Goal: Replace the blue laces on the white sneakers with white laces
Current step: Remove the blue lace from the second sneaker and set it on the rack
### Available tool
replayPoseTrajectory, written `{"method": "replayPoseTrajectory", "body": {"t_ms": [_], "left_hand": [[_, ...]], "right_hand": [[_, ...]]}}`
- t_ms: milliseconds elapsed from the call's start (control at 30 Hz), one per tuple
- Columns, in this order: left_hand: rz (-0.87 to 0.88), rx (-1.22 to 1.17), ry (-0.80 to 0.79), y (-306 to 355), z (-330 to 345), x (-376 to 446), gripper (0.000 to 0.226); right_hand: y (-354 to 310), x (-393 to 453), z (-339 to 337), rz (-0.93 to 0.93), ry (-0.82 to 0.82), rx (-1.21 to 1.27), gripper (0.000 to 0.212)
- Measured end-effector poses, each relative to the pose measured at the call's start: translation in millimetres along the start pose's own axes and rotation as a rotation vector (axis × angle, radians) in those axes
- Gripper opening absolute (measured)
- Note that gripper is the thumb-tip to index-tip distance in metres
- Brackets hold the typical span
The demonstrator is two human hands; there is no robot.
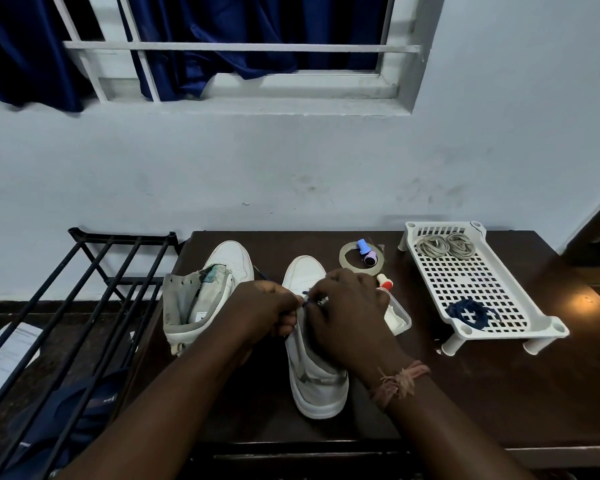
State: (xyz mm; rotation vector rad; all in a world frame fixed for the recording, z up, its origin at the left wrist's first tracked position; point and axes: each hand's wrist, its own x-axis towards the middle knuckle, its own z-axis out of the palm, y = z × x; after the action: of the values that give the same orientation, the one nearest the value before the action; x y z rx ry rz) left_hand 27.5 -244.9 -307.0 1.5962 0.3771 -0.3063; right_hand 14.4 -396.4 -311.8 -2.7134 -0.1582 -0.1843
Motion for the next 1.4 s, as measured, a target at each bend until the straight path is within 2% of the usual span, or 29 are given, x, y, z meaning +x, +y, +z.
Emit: {"method": "replayPoseTrajectory", "body": {"t_ms": [100, 267, 300, 400, 467, 533, 600, 700, 767, 800, 867, 933, 1033, 1133, 1233, 1300, 1400], "left_hand": [[0.019, 0.008, 0.013, -0.5, 1.4, -0.5, 0.012], [0.026, 0.022, 0.026, -0.9, 1.9, 0.0, 0.012], [0.028, 0.019, 0.028, -1.4, 2.5, 0.0, 0.011], [0.042, 0.031, 0.03, -2.4, 3.9, 0.5, 0.015], [0.052, 0.038, 0.03, -2.1, 4.0, 0.7, 0.017], [0.057, 0.04, 0.028, -1.5, 3.6, 0.1, 0.015], [0.056, 0.04, 0.017, -1.0, 3.0, -0.7, 0.012], [0.057, 0.037, 0.016, -1.3, 1.6, 0.1, 0.013], [0.058, 0.039, 0.027, -1.9, 1.0, 0.9, 0.017], [0.06, 0.041, 0.031, -2.6, 1.0, 0.9, 0.019], [0.067, 0.052, 0.036, -3.6, 2.1, 0.8, 0.019], [0.088, 0.069, 0.051, -4.3, 4.4, 0.7, 0.02], [0.136, 0.111, 0.074, -7.4, 10.7, 0.8, 0.03], [0.161, 0.196, 0.088, -13.9, 14.9, 2.0, 0.037], [0.237, 0.381, 0.139, -17.9, 16.6, 5.1, 0.021], [0.279, 0.505, 0.173, -16.6, 11.4, 6.1, 0.019], [0.288, 0.519, 0.122, -13.2, -2.9, 8.9, 0.017]], "right_hand": [[-2.1, 1.3, 0.2, 0.002, 0.044, -0.089, 0.018], [10.8, 9.7, -26.4, 0.322, 0.217, 0.083, 0.011], [12.9, 9.3, -28.3, 0.321, 0.189, 0.102, 0.011], [6.4, 3.6, -22.2, 0.17, -0.009, 0.108, 0.039], [-0.4, -0.1, -9.1, 0.045, -0.022, 0.006, 0.032], [-3.4, -0.1, -1.9, 0.007, 0.011, -0.11, 0.02], [-3.0, 4.2, -5.5, 0.095, 0.046, -0.099, 0.019], [2.8, 10.5, -22.7, 0.305, 0.203, 0.138, 0.019], [9.2, 11.0, -29.0, 0.339, 0.264, 0.112, 0.013], [10.7, 9.4, -29.7, 0.329, 0.225, 0.074, 0.014], [7.4, 4.2, -27.5, 0.255, 0.071, 0.052, 0.037], [1.1, -1.2, -17.9, 0.147, -0.026, 0.034, 0.044], [0.9, -3.0, -4.5, 0.156, -0.101, 0.067, 0.041], [8.0, 1.4, 2.2, 0.189, -0.11, 0.191, 0.021], [14.2, 5.1, 5.1, 0.236, -0.093, 0.314, 0.005], [19.2, 6.6, 5.1, 0.259, -0.072, 0.326, 0.005], [27.8, 8.6, 2.0, 0.306, -0.056, 0.375, 0.005]]}}
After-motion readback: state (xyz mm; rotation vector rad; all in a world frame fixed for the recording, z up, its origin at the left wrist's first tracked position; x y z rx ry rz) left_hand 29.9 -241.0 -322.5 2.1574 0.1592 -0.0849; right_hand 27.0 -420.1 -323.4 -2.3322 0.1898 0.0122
